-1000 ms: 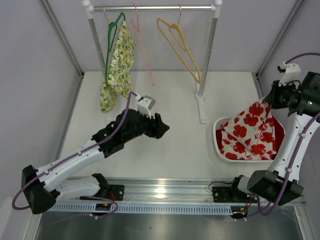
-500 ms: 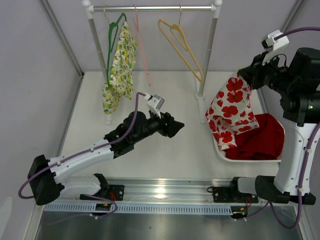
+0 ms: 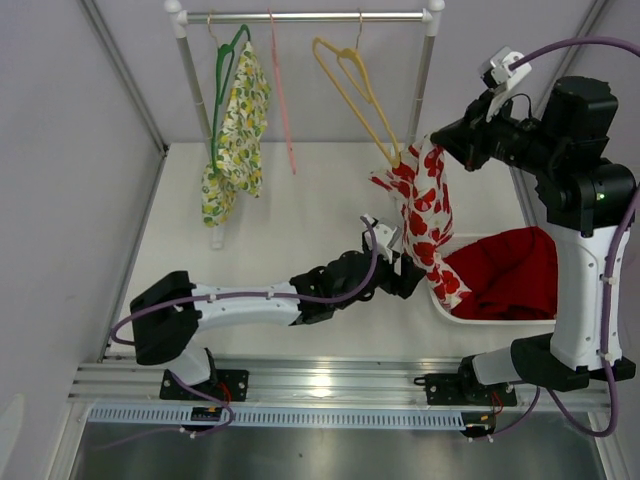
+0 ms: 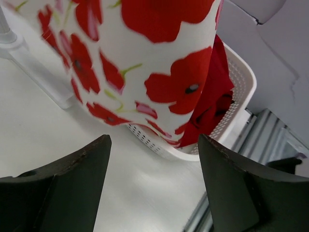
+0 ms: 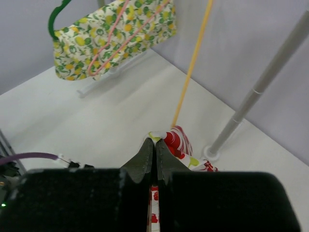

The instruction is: Place the skirt on the hanger

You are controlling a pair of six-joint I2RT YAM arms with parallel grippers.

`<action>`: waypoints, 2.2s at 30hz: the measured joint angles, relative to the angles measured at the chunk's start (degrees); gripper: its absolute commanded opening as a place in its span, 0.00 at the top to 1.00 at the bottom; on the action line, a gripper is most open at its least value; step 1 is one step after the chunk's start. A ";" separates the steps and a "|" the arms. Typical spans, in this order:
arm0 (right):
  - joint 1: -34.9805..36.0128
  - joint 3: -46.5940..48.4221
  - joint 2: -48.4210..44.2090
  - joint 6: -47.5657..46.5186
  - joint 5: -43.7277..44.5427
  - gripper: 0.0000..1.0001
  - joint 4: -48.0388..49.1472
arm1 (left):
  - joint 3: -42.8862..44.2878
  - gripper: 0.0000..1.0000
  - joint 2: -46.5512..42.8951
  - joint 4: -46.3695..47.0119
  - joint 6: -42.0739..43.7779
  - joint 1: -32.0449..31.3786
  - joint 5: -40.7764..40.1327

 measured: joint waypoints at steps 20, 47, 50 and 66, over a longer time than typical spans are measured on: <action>16.02 1.64 3.30 -5.73 7.76 1.00 -0.37 | 3.80 0.61 -3.30 0.98 9.09 1.57 -7.72; 20.00 -4.61 4.22 -12.17 20.50 1.00 3.34 | 10.36 1.00 -27.82 -33.55 8.07 20.55 -3.17; 20.26 -7.82 2.89 -12.90 20.59 1.00 2.91 | 12.61 1.00 -27.80 -37.68 8.55 23.34 0.83; 23.78 -11.37 -2.54 -14.38 18.56 1.00 0.55 | 14.64 0.72 -16.90 -43.78 9.86 31.10 19.43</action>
